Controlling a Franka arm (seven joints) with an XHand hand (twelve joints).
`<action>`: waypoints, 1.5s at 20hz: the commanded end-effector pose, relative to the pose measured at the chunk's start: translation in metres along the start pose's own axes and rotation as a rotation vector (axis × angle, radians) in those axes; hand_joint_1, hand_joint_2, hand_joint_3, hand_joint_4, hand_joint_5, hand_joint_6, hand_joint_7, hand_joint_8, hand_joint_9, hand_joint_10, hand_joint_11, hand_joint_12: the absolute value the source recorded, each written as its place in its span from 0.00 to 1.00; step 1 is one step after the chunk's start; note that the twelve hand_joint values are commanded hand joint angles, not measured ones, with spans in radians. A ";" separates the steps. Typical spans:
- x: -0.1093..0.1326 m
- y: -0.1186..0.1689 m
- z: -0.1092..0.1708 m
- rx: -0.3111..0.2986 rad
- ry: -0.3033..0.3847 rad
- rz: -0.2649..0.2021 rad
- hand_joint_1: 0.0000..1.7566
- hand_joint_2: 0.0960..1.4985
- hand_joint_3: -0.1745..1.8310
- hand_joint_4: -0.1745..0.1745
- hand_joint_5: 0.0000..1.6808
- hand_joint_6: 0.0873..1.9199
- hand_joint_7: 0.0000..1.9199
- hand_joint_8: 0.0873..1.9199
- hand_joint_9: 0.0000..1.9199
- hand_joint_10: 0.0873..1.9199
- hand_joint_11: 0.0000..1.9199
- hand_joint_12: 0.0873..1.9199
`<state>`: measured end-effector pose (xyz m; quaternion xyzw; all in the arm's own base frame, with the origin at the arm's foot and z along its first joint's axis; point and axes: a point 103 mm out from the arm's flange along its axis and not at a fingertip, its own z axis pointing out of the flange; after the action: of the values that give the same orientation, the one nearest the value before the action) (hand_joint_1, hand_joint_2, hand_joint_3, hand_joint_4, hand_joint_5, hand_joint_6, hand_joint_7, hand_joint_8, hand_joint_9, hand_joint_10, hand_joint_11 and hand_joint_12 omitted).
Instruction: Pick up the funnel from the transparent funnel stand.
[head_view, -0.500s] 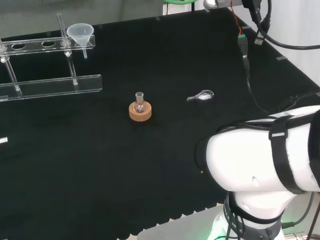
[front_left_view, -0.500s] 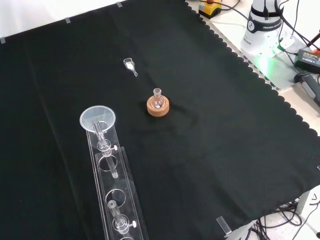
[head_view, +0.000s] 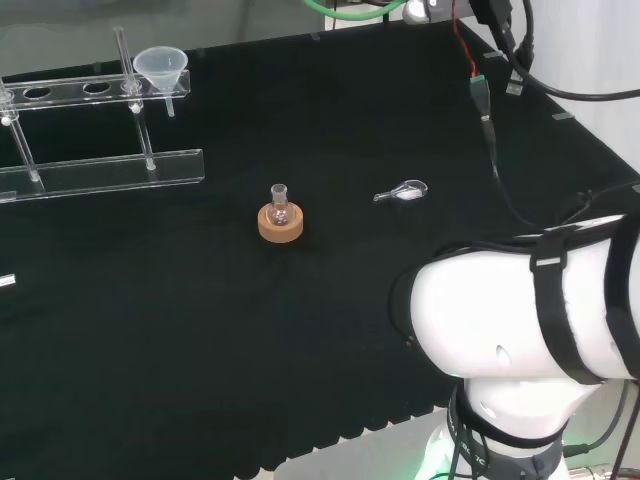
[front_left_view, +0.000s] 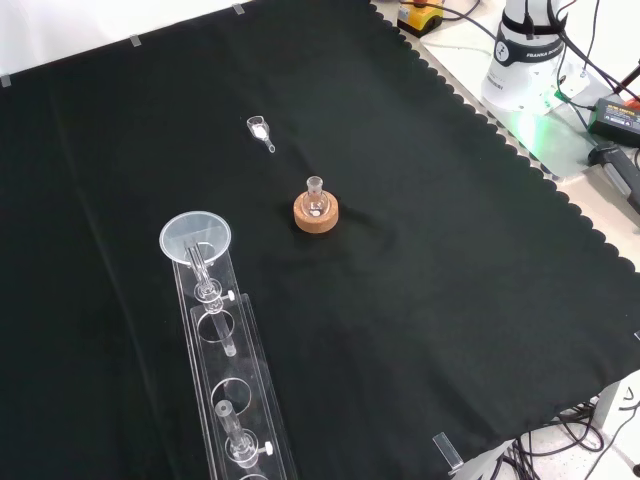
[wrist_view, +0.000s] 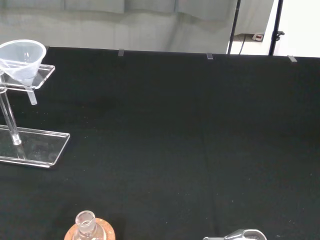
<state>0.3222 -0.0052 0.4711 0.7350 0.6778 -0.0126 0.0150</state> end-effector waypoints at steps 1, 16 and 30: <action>-0.025 0.021 0.023 -0.093 0.117 -0.123 0.03 0.47 0.17 0.71 0.00 0.00 0.00 0.00 0.01 0.00 0.00 0.67; 0.053 0.190 0.113 -0.036 0.187 -0.143 0.05 0.47 0.12 0.82 0.00 0.00 0.00 0.00 0.00 0.00 0.00 0.41; 0.162 0.286 0.172 0.048 0.154 -0.154 0.06 0.46 0.12 0.84 0.00 0.00 0.00 0.00 0.00 0.00 0.00 0.39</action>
<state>0.5414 0.0693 0.3362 0.6688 0.7406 0.0392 -0.0510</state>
